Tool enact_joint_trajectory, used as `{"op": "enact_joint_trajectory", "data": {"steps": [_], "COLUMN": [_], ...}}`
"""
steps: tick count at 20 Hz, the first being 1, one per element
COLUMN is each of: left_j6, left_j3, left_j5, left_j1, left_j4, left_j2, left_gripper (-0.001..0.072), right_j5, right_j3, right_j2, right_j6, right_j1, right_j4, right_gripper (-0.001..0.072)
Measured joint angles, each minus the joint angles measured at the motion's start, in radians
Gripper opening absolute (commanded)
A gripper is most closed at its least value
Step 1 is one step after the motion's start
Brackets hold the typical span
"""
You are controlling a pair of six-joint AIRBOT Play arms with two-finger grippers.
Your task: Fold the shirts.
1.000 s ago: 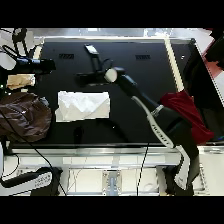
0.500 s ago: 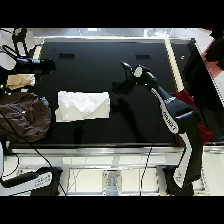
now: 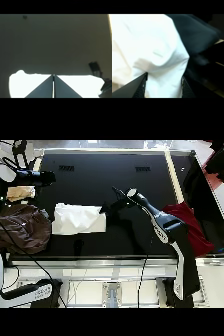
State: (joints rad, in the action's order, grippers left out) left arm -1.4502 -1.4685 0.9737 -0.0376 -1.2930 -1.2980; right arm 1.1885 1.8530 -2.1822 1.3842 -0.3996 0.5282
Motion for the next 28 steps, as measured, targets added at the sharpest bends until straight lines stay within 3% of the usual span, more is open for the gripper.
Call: {"op": "enact_joint_trajectory", "data": {"steps": [3, 5, 8, 9, 11, 12, 21, 28], "left_j6": [0.000, 0.000, 0.000, 0.000, 0.000, 0.000, 0.000, 0.000], "left_j3": [0.000, 0.000, 0.000, 0.000, 0.000, 0.000, 0.000, 0.000], "left_j5": [0.000, 0.000, 0.000, 0.000, 0.001, 0.000, 0.001, 0.001], "left_j1": [0.000, 0.000, 0.000, 0.000, 0.000, 0.000, 0.000, 0.000], "left_j4": [0.000, 0.000, 0.000, 0.000, 0.000, 0.000, 0.000, 0.003], "left_j2": [0.000, 0.000, 0.000, 0.000, 0.000, 0.000, 0.000, 0.000], "left_gripper": [0.0012, 0.0012, 0.0012, 0.0012, 0.0012, 0.0012, 0.0012, 0.0012], "right_j5": [0.053, 0.075, 0.105, 0.128, 0.169, 0.186, 0.284, 0.162], "right_j3": [0.005, 0.008, 0.011, 0.011, 0.012, 0.012, 0.012, 0.039], "right_j2": [-0.006, -0.007, -0.009, -0.009, -0.009, -0.009, -0.008, -0.008], "right_j6": [-0.051, -0.067, -0.077, -0.081, -0.087, -0.088, -0.053, 0.048], "right_j1": [-0.017, -0.023, -0.033, -0.037, -0.042, -0.042, -0.036, -0.116], "right_j4": [-0.115, -0.154, -0.179, -0.182, -0.170, -0.159, -0.034, 0.101], "right_gripper": [0.0474, 0.0382, 0.0392, 0.0399, 0.0599, 0.0634, 0.0633, 0.0618]}}
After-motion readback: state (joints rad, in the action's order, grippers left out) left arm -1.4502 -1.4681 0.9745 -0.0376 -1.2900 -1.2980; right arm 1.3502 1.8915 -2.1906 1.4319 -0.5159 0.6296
